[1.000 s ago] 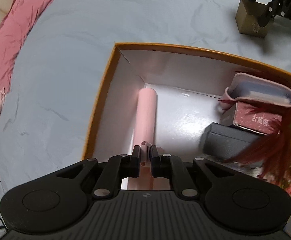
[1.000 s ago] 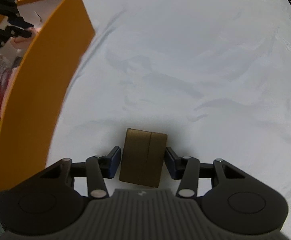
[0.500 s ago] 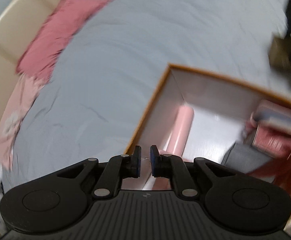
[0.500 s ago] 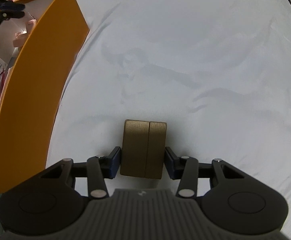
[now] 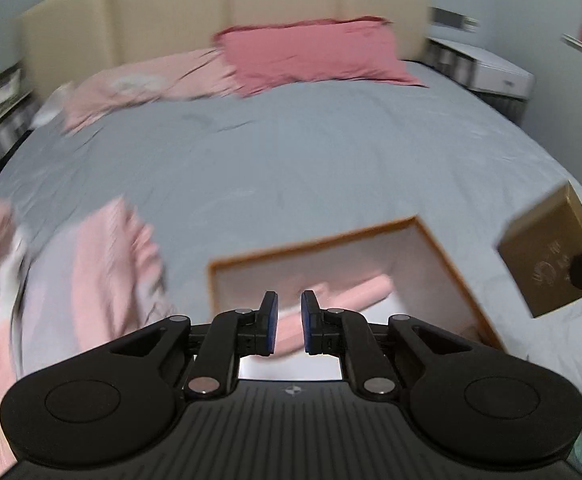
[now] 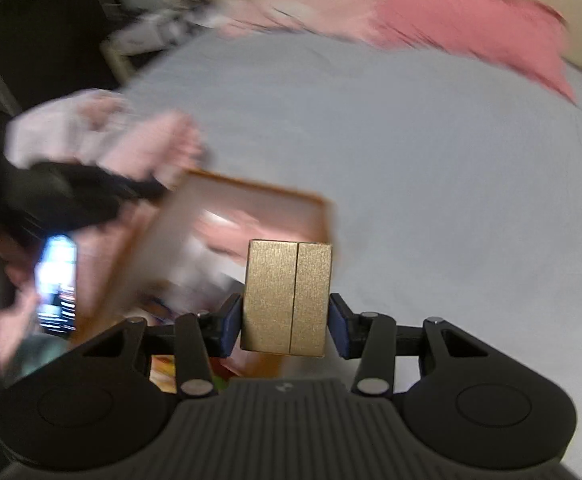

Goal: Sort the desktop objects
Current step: 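Carry the gold box into the white box and open the right tool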

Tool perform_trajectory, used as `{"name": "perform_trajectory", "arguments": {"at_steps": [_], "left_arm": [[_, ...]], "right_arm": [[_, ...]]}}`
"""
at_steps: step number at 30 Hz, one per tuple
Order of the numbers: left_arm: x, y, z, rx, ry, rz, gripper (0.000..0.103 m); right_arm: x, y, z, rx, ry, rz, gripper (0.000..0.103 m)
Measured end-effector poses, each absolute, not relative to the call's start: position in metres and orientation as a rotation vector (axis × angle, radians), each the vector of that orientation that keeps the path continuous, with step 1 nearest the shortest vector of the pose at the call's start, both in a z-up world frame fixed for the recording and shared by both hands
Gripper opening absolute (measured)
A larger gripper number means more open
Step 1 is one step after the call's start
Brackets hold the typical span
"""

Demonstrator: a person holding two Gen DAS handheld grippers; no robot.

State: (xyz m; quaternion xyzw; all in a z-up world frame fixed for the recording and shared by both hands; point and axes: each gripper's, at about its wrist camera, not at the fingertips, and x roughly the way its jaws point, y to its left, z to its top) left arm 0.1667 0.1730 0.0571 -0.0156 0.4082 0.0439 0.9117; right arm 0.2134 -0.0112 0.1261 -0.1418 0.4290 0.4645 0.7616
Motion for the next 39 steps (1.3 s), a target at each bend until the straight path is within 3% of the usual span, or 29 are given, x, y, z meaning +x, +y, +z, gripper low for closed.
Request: {"name": "perform_trajectory", "arguments": {"at_steps": [13,23,39], "left_arm": [[0.126,0.240,0.025,-0.446,0.738,0.332,0.013],[0.123,0.247,0.000,-0.508,0.715,0.286,0.013],[0.119,0.243,-0.005,-0.493,0.703,0.282,0.014]], "right_arm": [[0.192,0.145,0.050,-0.619,1.034,1.238,0.047],[0.196,0.191,-0.004,-0.956,1.101,1.328,0.047],[0.185,0.205,-0.025,-1.184,1.084,1.359,0.050]]}}
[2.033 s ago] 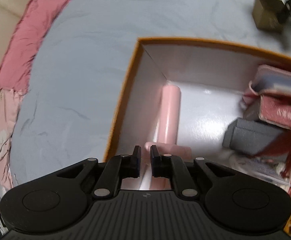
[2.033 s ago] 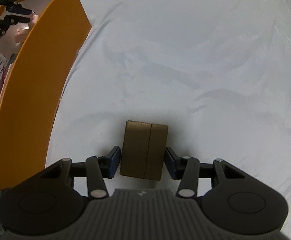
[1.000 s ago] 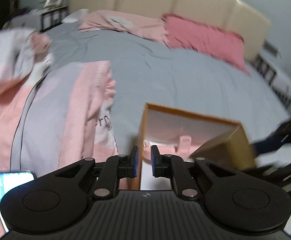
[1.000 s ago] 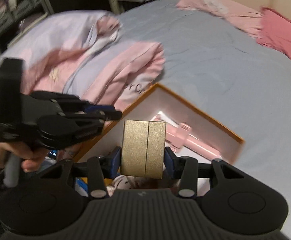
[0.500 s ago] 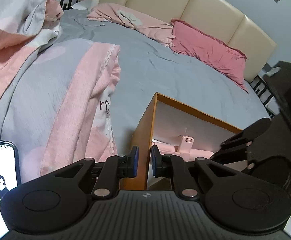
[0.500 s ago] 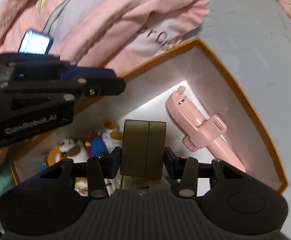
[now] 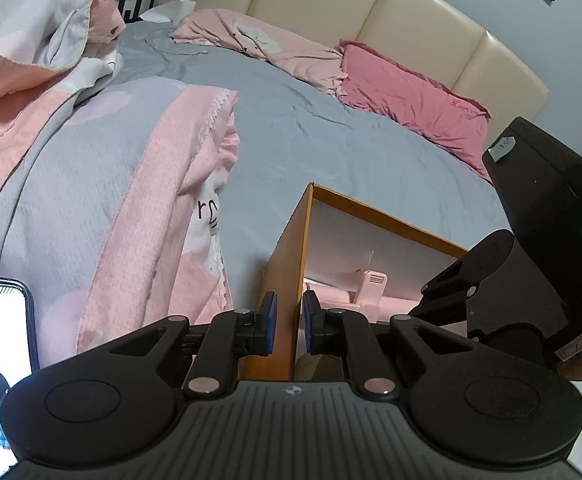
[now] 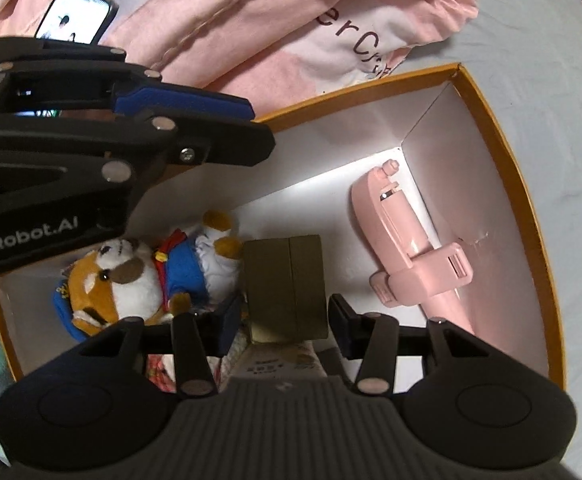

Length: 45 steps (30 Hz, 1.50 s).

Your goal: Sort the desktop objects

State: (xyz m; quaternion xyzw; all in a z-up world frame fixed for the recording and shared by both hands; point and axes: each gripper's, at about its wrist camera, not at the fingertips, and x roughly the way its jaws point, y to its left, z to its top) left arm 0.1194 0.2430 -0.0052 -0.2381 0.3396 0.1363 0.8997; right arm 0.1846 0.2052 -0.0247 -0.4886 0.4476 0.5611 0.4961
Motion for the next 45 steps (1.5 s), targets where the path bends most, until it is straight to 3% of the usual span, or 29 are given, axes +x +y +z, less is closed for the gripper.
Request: {"name": "perform_trajectory", "arguments": {"at_steps": [11,25,31,33,41,45], "left_arm": [[0.118,0.214,0.026,-0.350,0.668,0.280,0.014],[0.082,0.150,0.066,-0.253,0.742,0.158,0.024],[0.068,0.120,0.067,-0.239,0.721,0.170,0.041],[0.063,0.112,0.066,-0.229,0.699,0.196,0.060],[0.047,0.096,0.060,-0.227,0.672,0.221,0.079],[0.045,0.090,0.050,-0.221,0.679,0.243,0.079]], "right_arm": [[0.177,0.173,0.020,-1.083,1.013,1.347,0.051],[0.116,0.066,0.081,-0.772,0.861,1.236,0.051],[0.109,0.012,0.082,-0.481,0.786,1.087,0.052],[0.104,-0.006,0.080,-0.404,0.749,1.031,0.052],[0.082,-0.046,0.058,-0.254,0.680,0.854,0.061],[0.075,-0.053,0.048,-0.203,0.661,0.817,0.062]]}}
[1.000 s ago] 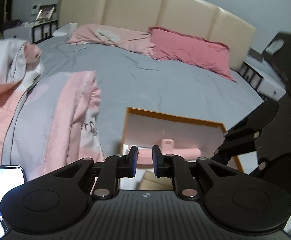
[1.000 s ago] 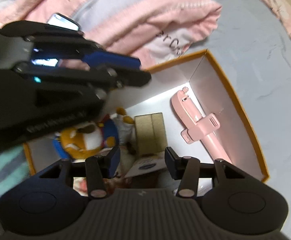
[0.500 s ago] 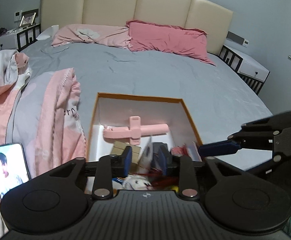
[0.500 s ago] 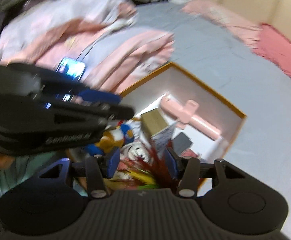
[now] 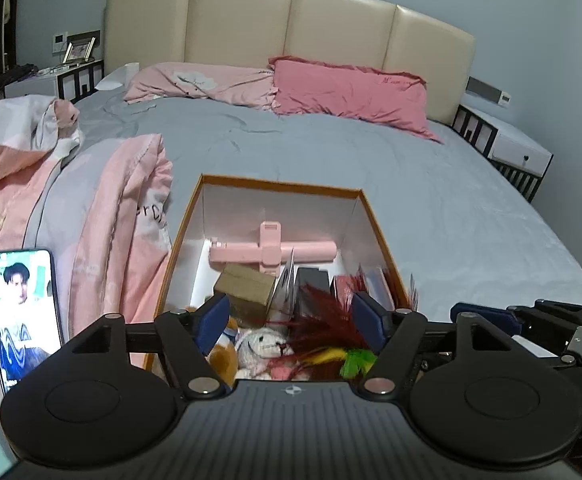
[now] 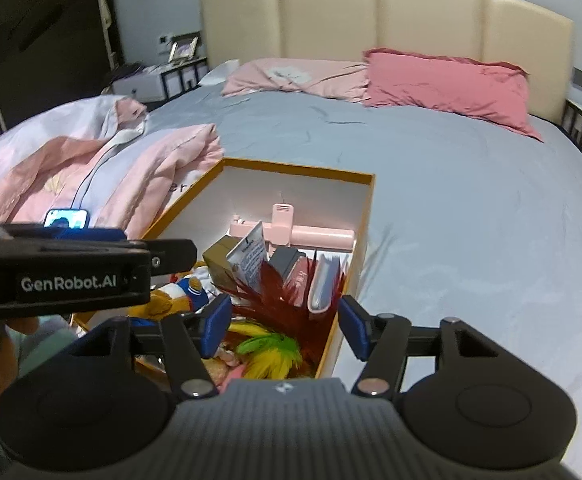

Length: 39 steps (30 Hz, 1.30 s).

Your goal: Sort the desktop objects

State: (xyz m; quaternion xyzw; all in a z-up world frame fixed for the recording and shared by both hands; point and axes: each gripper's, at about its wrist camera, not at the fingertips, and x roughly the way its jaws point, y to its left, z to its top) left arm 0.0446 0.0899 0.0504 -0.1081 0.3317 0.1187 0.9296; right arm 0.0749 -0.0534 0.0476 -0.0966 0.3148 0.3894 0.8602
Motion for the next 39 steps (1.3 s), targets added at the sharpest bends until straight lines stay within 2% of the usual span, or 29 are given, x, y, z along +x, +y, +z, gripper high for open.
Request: {"name": "perform_trajectory", "arguments": {"at_steps": [4,11,19,39], "left_arm": [[0.041,0.086,0.039,-0.193,0.694,0.255,0.080],[0.040,0.089,0.021,-0.189,0.768,0.287,0.087],[0.040,0.093,0.003,-0.223,0.817,0.273,0.087],[0.042,0.099,-0.009,-0.288,0.808,0.246,0.087]], "right_arm": [[0.072,-0.053,0.036,-0.203,0.651,0.797,0.063],[0.066,-0.053,0.017,-0.233,0.669,0.781,0.063],[0.069,-0.054,-0.002,-0.231,0.737,0.774,0.063],[0.074,-0.057,-0.018,-0.133,0.748,0.772,0.066]]}}
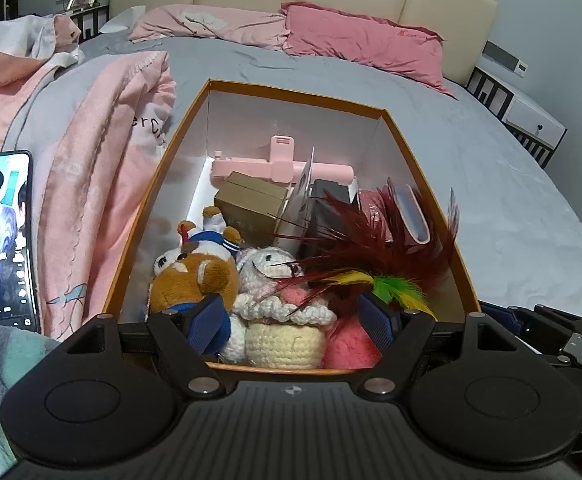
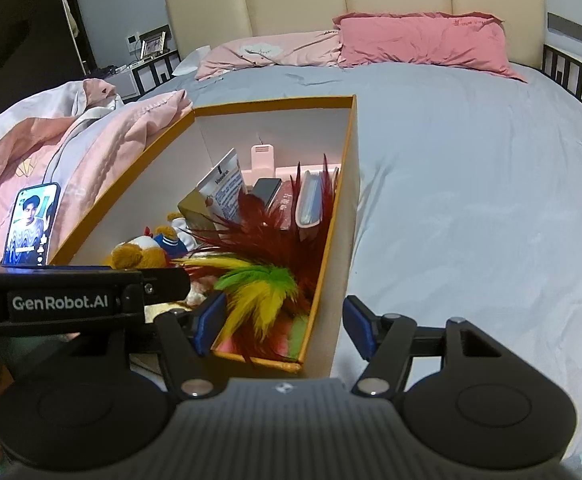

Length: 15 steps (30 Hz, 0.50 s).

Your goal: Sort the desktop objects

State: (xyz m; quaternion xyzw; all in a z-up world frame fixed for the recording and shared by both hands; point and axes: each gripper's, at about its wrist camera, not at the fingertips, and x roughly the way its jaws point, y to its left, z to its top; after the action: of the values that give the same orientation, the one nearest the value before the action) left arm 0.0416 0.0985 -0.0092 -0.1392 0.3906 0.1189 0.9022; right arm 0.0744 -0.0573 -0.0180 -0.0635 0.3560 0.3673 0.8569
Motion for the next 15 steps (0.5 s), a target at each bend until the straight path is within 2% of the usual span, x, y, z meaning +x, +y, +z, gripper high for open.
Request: {"name": "perform_trajectory", "arguments": {"at_steps": [15], "left_arm": [[0.0438,0.0966,-0.0100,-0.258,0.817,0.247,0.087]], "right_arm": [[0.0717,-0.0535,-0.0198,-0.166,0.727,0.760,0.066]]}}
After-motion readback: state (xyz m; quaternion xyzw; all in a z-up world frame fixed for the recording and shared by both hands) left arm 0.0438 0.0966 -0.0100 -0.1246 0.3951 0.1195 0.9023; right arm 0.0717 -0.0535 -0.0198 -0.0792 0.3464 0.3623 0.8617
